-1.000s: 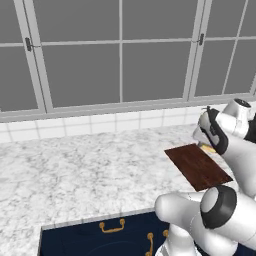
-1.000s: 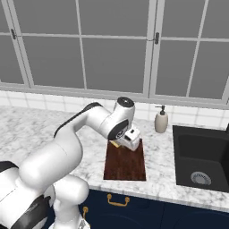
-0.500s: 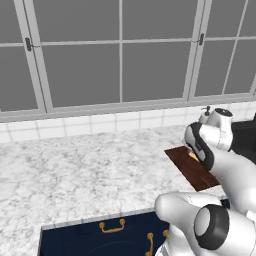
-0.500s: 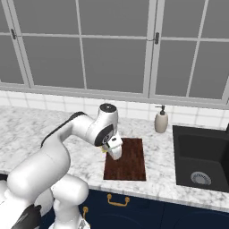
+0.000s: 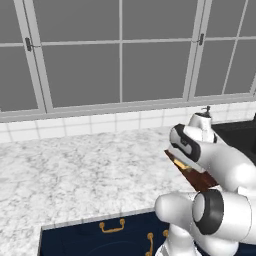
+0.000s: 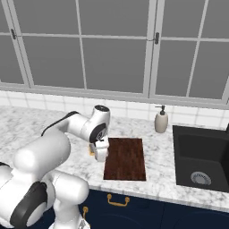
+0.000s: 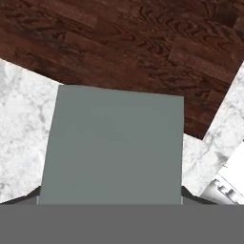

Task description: Pick up the sponge from the counter and clean the cutting board by briefly scrubbing or pressing down on the cutting board. Once finished, release the sponge.

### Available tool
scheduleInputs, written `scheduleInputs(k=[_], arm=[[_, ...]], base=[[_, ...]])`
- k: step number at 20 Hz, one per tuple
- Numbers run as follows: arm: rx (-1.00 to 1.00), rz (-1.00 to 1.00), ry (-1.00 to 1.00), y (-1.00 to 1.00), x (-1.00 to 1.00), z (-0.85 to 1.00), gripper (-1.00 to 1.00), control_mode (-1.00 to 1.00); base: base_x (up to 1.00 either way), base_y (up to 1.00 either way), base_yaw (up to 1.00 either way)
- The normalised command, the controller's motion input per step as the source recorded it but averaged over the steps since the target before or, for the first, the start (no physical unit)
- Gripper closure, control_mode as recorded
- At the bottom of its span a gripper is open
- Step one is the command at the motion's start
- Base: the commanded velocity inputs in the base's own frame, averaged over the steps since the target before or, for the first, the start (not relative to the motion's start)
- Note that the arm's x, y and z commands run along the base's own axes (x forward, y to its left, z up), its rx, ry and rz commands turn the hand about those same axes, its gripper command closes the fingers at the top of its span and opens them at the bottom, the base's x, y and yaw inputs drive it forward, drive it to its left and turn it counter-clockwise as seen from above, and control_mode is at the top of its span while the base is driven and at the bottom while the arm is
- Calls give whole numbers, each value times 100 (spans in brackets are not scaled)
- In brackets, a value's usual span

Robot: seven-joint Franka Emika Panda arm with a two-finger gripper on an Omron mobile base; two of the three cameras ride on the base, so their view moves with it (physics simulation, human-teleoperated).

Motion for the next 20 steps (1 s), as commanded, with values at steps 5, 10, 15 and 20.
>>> scheduleInputs(k=[5,10,15,20], arm=[[0,-13,15,-16,17,-27,100,-100],[18,9,9,-18,11,-33,100,-100],[15,18,-3,-27,25,-37,100,-100],[2,16,-5,-9,40,-31,100,-100]], base=[[0,0,0],[0,0,0],[0,0,0],[0,0,0]])
